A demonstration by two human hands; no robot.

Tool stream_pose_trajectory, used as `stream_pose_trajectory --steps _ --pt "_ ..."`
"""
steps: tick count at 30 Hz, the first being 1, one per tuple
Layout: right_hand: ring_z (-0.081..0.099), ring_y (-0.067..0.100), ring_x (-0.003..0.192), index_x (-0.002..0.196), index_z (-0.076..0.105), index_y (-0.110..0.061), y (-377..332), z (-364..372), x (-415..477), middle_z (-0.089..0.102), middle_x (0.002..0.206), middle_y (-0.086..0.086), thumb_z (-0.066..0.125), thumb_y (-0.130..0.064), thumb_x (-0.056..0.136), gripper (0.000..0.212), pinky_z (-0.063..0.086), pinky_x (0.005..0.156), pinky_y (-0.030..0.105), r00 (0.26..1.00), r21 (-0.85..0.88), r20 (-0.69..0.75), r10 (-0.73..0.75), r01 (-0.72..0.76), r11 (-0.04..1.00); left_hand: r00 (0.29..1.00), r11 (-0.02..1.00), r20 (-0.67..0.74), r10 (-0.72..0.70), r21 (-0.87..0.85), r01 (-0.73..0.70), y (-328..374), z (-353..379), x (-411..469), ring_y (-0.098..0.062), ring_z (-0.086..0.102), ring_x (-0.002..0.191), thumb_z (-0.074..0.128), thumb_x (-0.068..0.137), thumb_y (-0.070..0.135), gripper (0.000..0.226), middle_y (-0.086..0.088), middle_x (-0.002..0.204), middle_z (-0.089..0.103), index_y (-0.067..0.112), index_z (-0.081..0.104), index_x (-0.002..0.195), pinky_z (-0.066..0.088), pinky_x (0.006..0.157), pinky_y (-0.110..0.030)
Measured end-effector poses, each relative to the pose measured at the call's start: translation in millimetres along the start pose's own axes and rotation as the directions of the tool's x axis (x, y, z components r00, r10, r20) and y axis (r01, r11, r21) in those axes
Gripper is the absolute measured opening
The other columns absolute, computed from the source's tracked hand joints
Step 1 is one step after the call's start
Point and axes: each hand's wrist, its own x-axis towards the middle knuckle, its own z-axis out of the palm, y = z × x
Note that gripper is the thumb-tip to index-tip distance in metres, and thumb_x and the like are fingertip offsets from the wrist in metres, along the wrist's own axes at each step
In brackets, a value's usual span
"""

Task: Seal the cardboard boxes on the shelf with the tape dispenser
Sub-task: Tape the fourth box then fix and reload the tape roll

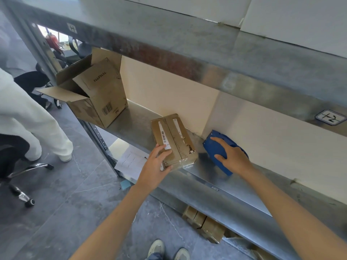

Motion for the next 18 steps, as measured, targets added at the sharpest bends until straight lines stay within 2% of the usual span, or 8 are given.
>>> stream_pose_trajectory --steps 6,12,16,18 --pt "0.063 0.023 0.066 0.15 0.019 -0.05 -8 -7 -5 0.068 0.085 0.01 0.051 -0.031 0.1 0.063 0.056 0.065 0.043 0.999 -0.084 0.023 -0.033 0.035 0.996 1.0 1.0 0.022 -0.011 0.006 0.011 0 1 2 -0.016 0.023 0.149 0.076 0.087 0.014 0.059 0.006 0.156 0.033 0.02 0.053 0.14 0.041 0.114 -0.043" --pt "0.054 0.015 0.055 0.15 0.017 -0.052 -17 -26 -25 0.06 0.068 0.002 0.049 -0.032 0.101 0.061 0.051 0.058 0.037 0.997 -0.189 0.011 -0.076 0.076 0.979 1.0 1.0 0.013 -0.011 -0.014 0.011 7 3 4 -0.017 0.023 0.149 0.075 0.087 0.012 0.058 0.004 0.155 0.034 0.02 0.052 0.14 0.043 0.112 -0.042" --pt "0.051 0.012 0.05 0.149 0.014 -0.054 -20 -35 -39 0.057 0.065 -0.001 0.047 -0.039 0.101 0.06 0.049 0.053 0.034 0.991 -0.216 0.011 -0.131 0.13 0.968 0.999 1.0 0.035 -0.012 0.009 0.012 16 -1 5 -0.014 0.029 0.145 0.074 0.088 0.024 0.061 0.008 0.155 0.033 0.026 0.045 0.142 0.043 0.109 -0.031" --pt "0.054 0.013 0.054 0.148 0.013 -0.057 -22 -37 -40 0.056 0.068 -0.004 0.047 -0.046 0.1 0.059 0.051 0.056 0.037 0.985 -0.214 0.01 -0.175 0.173 0.962 0.999 1.0 0.03 0.012 0.02 -0.013 20 -8 6 -0.014 0.034 0.142 0.074 0.088 0.031 0.057 0.008 0.152 0.038 0.026 0.049 0.14 0.041 0.11 -0.032"
